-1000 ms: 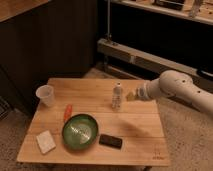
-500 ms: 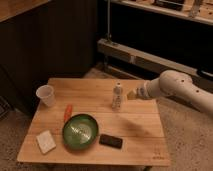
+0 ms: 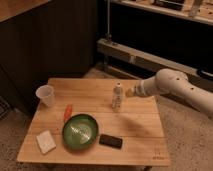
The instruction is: Knock the bottle over
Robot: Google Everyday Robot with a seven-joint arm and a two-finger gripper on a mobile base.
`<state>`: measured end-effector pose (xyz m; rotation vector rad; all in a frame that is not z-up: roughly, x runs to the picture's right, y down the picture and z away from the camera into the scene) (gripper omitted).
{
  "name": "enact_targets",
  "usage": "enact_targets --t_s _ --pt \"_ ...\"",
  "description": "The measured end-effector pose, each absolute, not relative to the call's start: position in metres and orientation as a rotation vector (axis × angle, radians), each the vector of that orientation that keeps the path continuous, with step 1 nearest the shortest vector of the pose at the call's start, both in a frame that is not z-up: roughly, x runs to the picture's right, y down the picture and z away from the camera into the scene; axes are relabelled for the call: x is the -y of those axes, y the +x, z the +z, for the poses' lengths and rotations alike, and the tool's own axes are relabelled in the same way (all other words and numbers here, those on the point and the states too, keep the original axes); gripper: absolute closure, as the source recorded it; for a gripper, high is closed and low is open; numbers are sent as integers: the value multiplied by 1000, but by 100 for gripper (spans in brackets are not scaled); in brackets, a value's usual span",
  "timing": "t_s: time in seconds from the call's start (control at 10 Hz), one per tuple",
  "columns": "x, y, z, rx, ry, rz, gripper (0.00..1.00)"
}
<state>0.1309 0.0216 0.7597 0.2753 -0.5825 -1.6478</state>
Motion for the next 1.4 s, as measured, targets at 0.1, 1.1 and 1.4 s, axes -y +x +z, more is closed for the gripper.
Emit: enact_targets --t_s 0.1,1.1,1.4 --pt "-19 131 762 575 276 -1649 98" --pt "1 131 792 544 286 -1665 98" --pt "3 133 800 537 287 -1664 98"
